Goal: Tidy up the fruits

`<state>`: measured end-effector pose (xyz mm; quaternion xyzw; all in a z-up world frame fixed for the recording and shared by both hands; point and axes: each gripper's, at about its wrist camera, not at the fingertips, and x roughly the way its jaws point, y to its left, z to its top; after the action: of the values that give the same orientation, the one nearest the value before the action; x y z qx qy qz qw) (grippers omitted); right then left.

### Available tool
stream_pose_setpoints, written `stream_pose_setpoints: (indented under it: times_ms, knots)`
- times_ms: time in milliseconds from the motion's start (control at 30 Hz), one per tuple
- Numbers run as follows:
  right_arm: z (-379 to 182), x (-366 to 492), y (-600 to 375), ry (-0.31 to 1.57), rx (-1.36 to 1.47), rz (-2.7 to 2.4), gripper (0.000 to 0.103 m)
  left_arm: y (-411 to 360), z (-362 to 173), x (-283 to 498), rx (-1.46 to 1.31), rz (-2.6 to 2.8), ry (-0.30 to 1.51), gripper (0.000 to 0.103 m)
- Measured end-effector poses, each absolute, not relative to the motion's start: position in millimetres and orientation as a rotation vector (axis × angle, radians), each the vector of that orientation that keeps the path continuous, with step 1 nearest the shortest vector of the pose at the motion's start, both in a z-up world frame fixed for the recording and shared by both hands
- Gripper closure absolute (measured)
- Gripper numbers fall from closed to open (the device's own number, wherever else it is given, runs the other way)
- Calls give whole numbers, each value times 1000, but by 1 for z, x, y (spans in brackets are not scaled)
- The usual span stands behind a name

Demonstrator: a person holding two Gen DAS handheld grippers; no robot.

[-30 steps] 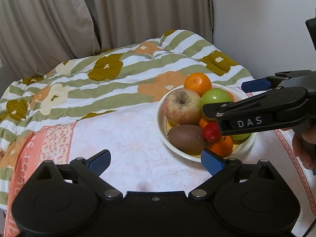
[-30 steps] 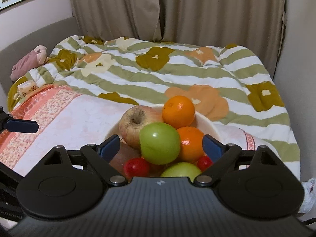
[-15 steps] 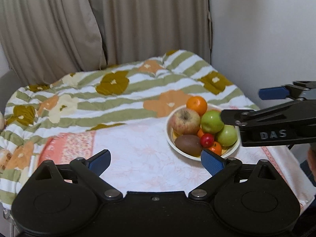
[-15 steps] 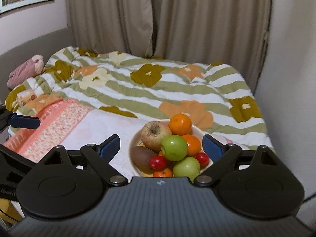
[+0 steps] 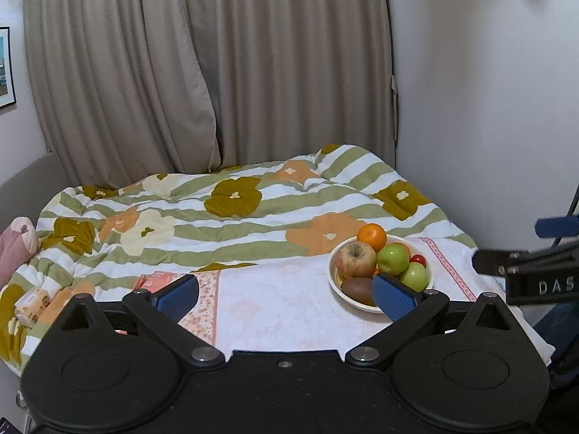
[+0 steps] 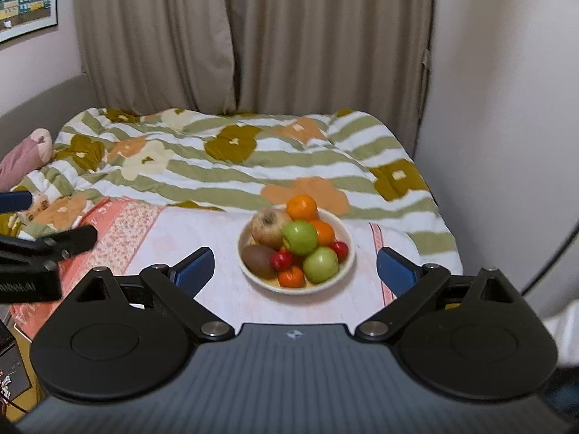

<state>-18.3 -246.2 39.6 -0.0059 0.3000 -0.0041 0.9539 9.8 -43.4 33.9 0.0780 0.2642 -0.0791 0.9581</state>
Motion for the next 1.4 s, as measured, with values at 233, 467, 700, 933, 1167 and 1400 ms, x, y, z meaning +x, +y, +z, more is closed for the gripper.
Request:
stream_pose_setpoints:
  times_ms: [233, 467, 700, 933, 1167, 1400]
  knots:
    - [35, -45, -241, 626, 5, -30, 0, -34, 29, -9, 135, -159, 545, 0]
    - [37, -53, -239, 622, 0, -48, 0, -27, 28, -13, 115, -137, 552, 0]
    - [39, -55, -240, 618, 1, -61, 0, -23, 28, -16, 107, -136, 550, 0]
    - [39, -54, -241, 622, 9, -70, 0, -24, 29, -17, 110, -139, 544, 0]
    - [40, -54, -241, 620, 13, -68, 0, -25, 29, -18, 110, -140, 542, 0]
    - [39, -53, -238, 621, 23, -68, 0, -23, 29, -18, 105, -139, 548, 0]
